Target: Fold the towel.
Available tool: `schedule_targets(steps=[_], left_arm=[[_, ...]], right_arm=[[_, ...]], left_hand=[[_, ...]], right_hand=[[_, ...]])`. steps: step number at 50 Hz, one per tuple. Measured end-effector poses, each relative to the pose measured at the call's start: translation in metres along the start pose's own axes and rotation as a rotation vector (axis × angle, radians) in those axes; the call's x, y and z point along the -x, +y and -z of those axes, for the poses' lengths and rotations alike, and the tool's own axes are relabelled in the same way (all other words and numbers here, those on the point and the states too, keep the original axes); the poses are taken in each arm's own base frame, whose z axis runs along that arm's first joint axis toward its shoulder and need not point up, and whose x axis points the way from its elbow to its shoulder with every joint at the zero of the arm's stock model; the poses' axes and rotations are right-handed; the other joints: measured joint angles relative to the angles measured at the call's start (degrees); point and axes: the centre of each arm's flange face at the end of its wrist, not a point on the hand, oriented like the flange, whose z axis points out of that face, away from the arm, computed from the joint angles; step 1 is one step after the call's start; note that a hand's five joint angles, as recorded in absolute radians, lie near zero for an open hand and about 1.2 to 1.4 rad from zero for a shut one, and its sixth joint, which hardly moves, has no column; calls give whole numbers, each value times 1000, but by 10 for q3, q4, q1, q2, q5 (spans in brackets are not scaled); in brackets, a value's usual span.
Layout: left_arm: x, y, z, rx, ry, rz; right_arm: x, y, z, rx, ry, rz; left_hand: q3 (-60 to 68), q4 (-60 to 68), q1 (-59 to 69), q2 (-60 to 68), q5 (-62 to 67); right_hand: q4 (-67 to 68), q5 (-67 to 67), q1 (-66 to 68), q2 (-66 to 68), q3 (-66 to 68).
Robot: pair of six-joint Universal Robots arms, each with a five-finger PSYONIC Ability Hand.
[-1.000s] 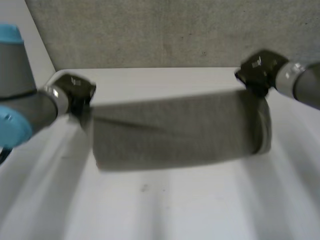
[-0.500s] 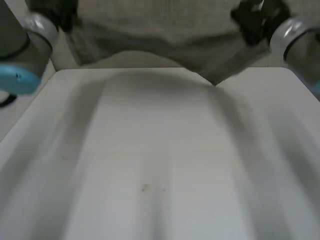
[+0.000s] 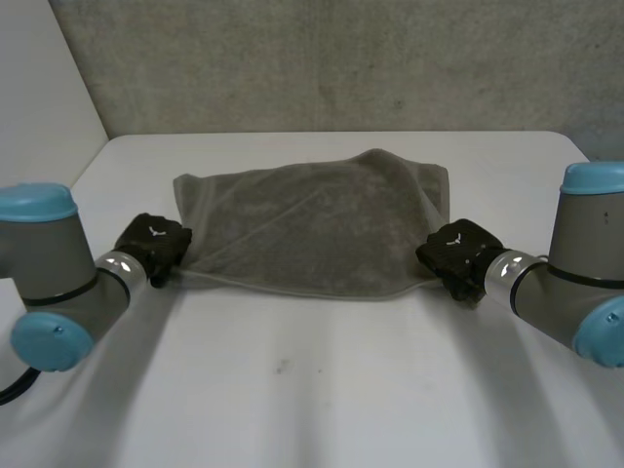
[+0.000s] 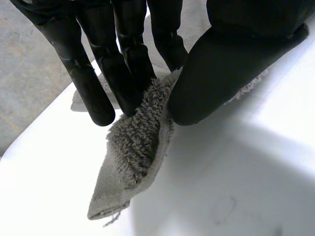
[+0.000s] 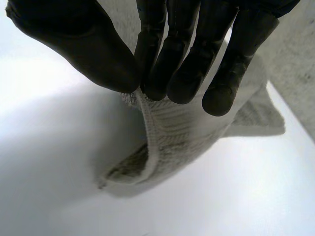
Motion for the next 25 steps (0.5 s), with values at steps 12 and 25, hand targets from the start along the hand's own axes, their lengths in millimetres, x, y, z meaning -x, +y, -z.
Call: schedule_targets(steps=[12,25], left_arm=[[21,-27,42,-53,-61,-3],[11,-25,114,21,-31,2]], right_arm=[[-12,-23,41,-48,60,-71],[-17,-45,120,-20,99,67]], left_hand=[[0,0,1,0,0],[0,0,2,0,0]], right_hand=[[0,0,0,0,0],[0,0,0,0,0]])
